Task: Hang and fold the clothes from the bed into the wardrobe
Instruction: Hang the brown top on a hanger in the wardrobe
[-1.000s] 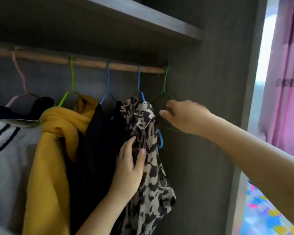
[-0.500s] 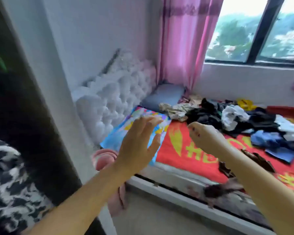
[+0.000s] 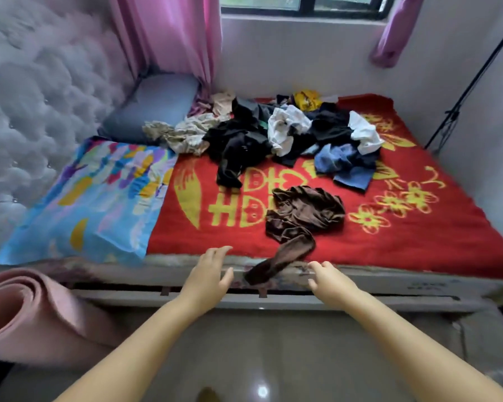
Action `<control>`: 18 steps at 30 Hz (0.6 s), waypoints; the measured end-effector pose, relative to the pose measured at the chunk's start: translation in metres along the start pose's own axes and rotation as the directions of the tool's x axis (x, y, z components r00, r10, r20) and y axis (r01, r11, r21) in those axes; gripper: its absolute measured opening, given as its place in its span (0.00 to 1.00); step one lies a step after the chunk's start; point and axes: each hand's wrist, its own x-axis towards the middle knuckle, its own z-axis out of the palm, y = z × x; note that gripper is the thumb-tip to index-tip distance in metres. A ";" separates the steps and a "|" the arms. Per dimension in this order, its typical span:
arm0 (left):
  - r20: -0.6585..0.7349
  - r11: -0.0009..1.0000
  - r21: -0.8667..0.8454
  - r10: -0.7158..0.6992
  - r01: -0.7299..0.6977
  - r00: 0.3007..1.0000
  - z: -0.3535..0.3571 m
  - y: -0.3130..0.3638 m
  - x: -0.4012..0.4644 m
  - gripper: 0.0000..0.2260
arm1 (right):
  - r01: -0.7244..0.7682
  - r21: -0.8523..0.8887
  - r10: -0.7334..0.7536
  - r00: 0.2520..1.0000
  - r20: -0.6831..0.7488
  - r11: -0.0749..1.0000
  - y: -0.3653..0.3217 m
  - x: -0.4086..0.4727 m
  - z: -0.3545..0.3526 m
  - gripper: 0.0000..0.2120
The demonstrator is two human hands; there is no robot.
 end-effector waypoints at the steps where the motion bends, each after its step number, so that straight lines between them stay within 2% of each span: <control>1: 0.033 1.000 -0.003 -0.011 0.011 0.999 0.011 -0.003 0.016 0.23 | -0.027 0.009 0.027 1.000 0.012 1.000 0.009 0.012 0.004 0.20; 9: 0.281 0.999 -0.014 -0.046 0.052 0.959 0.080 -0.024 0.161 0.23 | -0.183 0.080 0.167 0.970 0.177 0.980 0.049 0.126 0.025 0.20; 13: 0.412 0.996 0.053 -0.081 0.065 0.907 0.103 -0.042 0.254 0.22 | -0.319 0.118 0.277 0.921 0.275 0.940 0.068 0.200 0.022 0.20; 18: 0.514 0.994 0.105 -0.059 0.006 0.855 0.146 -0.061 0.368 0.22 | -0.428 0.165 0.381 0.889 0.256 0.889 0.090 0.297 0.024 0.20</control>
